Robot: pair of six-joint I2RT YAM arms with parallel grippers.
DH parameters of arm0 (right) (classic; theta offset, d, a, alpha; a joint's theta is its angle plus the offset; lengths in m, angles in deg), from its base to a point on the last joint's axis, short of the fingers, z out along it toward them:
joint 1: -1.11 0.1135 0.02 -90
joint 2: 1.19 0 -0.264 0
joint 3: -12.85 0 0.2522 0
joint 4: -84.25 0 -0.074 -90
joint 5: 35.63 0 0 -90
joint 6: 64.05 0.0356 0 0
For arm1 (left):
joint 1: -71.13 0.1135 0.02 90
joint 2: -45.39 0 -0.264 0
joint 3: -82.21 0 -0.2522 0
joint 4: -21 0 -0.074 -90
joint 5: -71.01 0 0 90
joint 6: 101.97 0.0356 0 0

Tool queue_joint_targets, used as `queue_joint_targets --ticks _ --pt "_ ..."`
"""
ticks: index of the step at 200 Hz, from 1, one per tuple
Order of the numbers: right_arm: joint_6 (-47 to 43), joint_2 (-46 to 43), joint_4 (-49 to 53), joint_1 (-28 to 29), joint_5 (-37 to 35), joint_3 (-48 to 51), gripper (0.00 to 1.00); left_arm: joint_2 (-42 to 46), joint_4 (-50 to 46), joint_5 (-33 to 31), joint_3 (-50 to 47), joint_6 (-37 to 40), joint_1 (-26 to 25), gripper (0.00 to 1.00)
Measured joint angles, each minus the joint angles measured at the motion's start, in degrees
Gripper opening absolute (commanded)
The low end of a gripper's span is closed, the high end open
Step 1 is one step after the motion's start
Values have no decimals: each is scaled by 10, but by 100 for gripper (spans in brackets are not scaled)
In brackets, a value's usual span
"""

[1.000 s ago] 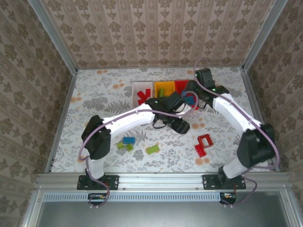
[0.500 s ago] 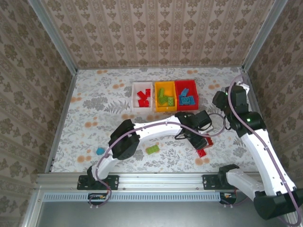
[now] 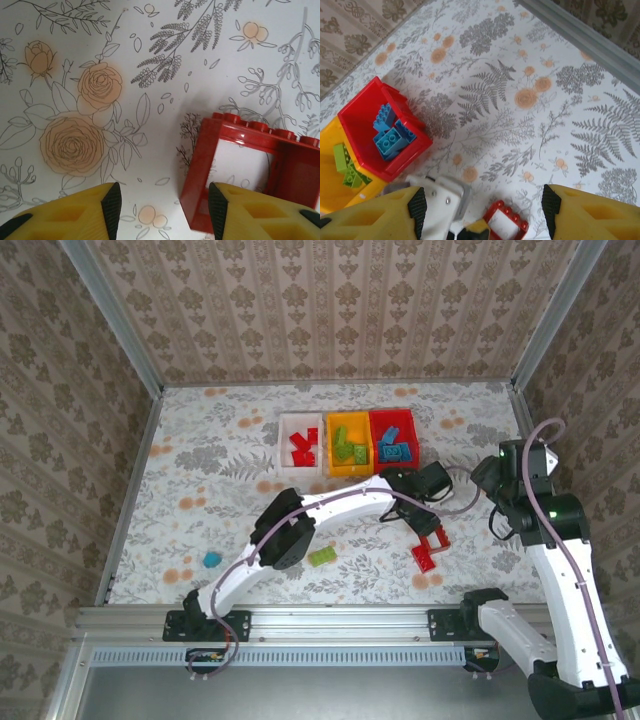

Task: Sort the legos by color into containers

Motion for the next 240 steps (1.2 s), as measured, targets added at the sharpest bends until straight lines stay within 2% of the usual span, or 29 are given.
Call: queue_joint_targets --ticks 59,79,119,183,215,240 --pt "2 8 22 -1 26 0 66 -21 3 19 15 0 -13 51" --pt "0 12 21 -2 32 0 66 -24 3 19 20 -2 -14 46" --pt "-2 13 20 -2 45 0 64 -35 3 10 29 -7 -13 27" --pt "-13 13 20 -4 60 0 62 -50 1 -4 34 -17 -12 5" --pt "-21 13 11 -4 71 0 60 -41 -5 -30 26 -30 -9 0" --pt "-39 13 -26 -4 103 6 59 27 -1 -46 -54 -64 20 0"
